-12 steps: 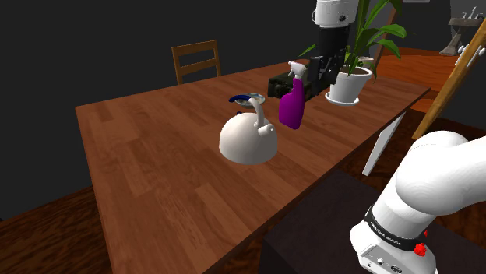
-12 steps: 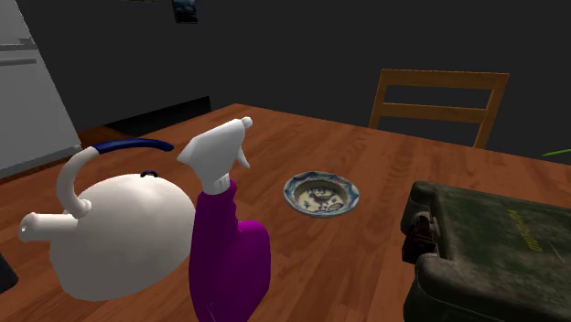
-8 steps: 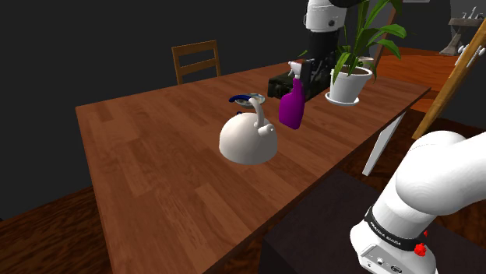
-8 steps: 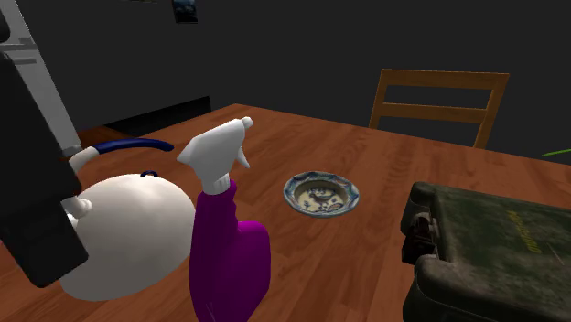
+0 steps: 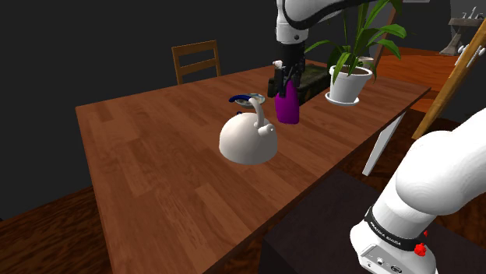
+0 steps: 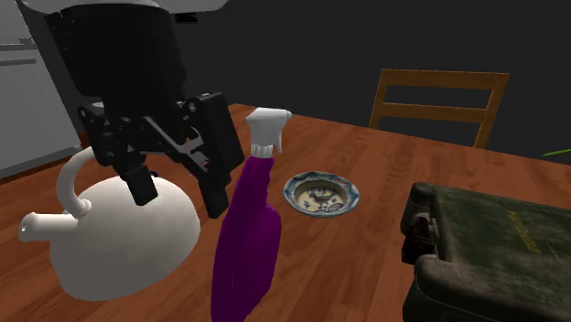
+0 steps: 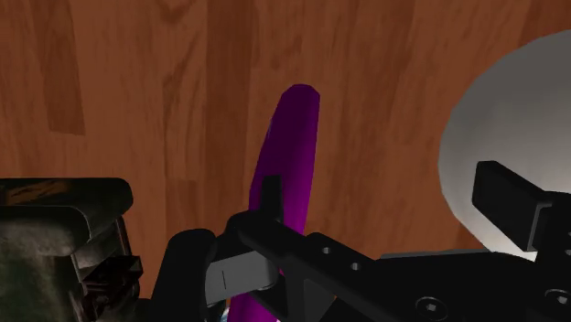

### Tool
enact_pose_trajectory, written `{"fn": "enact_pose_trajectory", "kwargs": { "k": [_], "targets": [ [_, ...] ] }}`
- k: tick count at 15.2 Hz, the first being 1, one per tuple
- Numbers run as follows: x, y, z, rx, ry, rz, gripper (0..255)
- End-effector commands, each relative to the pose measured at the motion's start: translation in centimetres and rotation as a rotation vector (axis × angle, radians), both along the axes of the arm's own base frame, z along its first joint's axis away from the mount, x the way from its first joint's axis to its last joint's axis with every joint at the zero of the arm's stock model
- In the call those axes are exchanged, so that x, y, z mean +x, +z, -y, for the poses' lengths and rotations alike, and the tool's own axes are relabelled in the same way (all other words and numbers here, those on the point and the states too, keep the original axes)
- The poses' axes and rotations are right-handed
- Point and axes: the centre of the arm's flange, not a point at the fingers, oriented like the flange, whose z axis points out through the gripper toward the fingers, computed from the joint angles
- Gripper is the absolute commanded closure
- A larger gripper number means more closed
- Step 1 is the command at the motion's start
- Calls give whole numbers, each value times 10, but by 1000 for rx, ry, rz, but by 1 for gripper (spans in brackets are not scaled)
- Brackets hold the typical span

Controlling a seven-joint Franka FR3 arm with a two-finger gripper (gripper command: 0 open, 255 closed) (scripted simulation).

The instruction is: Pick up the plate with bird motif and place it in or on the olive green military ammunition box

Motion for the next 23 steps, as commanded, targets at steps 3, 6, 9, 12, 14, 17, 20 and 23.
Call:
{"fn": "enact_pose_trajectory", "kwargs": {
  "k": [3, 6, 9, 12, 14, 17, 20, 23],
  "targets": [
    [48, -22, -2, -17, 45, 6, 0],
    [84, -36, -4, -29, 77, 11, 0],
    [119, -50, -7, -41, 109, 15, 0],
    [155, -64, -12, -54, 141, 20, 0],
    [178, -74, -15, -62, 163, 23, 0],
    [213, -88, -21, -74, 195, 27, 0],
    [222, -101, -20, -77, 203, 28, 0],
    [222, -117, -16, -77, 203, 28, 0]
  ]
}}
